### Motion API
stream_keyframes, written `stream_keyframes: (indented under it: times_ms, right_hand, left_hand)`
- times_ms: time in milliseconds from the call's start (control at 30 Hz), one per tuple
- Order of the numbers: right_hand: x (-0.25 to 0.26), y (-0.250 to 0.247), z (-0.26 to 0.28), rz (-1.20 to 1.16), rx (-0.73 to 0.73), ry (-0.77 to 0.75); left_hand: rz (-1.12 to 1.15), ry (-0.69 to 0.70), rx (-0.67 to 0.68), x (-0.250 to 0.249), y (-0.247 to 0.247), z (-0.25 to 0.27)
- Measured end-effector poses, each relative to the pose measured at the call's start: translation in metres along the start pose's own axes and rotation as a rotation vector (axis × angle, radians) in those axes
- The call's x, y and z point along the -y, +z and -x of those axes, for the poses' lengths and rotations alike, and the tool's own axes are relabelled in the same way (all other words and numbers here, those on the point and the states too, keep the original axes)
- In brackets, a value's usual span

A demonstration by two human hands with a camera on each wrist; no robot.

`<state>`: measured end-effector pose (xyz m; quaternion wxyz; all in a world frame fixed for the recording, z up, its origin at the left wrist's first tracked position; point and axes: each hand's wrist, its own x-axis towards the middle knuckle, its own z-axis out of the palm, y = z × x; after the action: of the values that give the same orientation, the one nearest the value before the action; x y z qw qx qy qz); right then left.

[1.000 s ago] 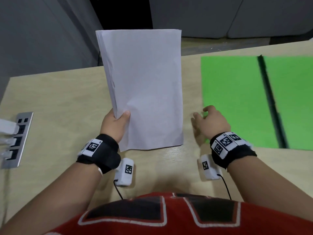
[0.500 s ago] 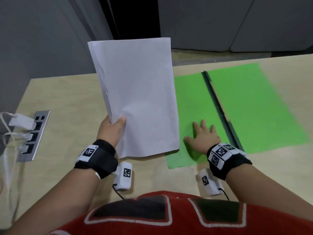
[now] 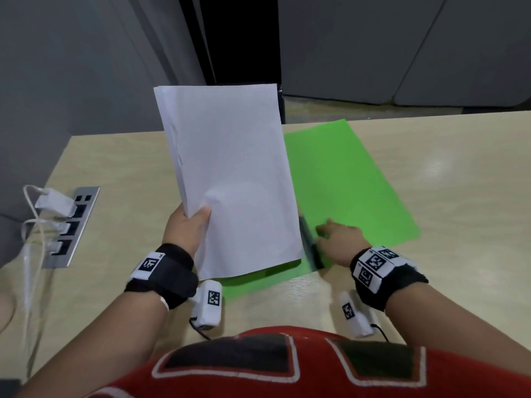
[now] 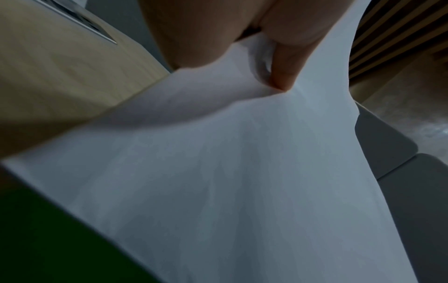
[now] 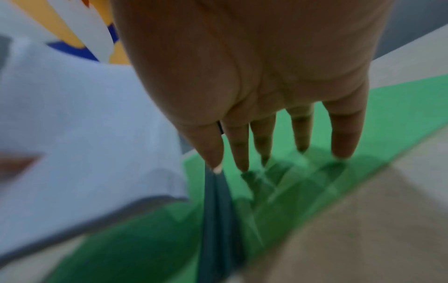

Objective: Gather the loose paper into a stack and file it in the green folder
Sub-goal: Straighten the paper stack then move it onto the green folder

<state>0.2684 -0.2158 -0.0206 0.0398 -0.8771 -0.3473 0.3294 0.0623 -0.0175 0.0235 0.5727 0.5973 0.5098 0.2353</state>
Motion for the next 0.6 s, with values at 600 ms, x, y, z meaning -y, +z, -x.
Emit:
stream_keyframes:
  times_ms: [600]
  right_hand:
    - [0.001, -0.015, 0.000, -1.001, -0.098, -0.059]
  left_hand:
    - [-0.138, -0.026, 0.317, -0.006, 0.044, -0.005]
